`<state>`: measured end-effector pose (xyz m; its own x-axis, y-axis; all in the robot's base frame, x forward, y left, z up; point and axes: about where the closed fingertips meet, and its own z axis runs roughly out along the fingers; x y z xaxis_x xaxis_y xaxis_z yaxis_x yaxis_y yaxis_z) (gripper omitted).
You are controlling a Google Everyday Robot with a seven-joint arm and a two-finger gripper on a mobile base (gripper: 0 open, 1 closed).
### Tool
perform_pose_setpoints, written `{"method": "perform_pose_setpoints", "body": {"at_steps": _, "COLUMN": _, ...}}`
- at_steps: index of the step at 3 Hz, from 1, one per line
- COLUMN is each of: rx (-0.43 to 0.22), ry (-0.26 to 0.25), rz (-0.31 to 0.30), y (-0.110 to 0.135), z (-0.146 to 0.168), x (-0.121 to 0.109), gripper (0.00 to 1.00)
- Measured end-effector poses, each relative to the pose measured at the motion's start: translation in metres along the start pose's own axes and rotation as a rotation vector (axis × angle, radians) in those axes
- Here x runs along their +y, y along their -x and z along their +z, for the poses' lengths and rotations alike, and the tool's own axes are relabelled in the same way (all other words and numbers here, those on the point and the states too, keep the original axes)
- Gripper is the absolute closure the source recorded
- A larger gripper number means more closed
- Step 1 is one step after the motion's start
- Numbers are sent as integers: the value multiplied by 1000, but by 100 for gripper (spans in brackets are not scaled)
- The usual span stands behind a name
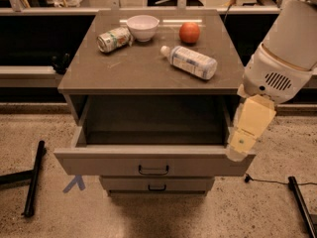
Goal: Close top drawer
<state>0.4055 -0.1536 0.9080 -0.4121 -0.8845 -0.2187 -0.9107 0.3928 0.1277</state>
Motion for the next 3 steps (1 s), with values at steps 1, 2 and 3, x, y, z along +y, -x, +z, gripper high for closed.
{"method": "perform_pose_setpoints", "body": {"at_steps": 1, "rx": 0, "ry": -6, "rz": -1, "y": 1, "z": 0, "x": -1, "gripper": 0}}
{"method": "perform_pose_setpoints", "body": {"at_steps": 2, "rx": 1, "ry": -37, "rz": -6, "y": 3, "z": 2, "x": -6, "gripper": 0}}
{"method": "perform_pose_setpoints", "body": {"at_steps": 3, "rx": 66, "ry": -101, "rz": -14, "y": -1, "z": 37, "x": -22, "gripper": 0}}
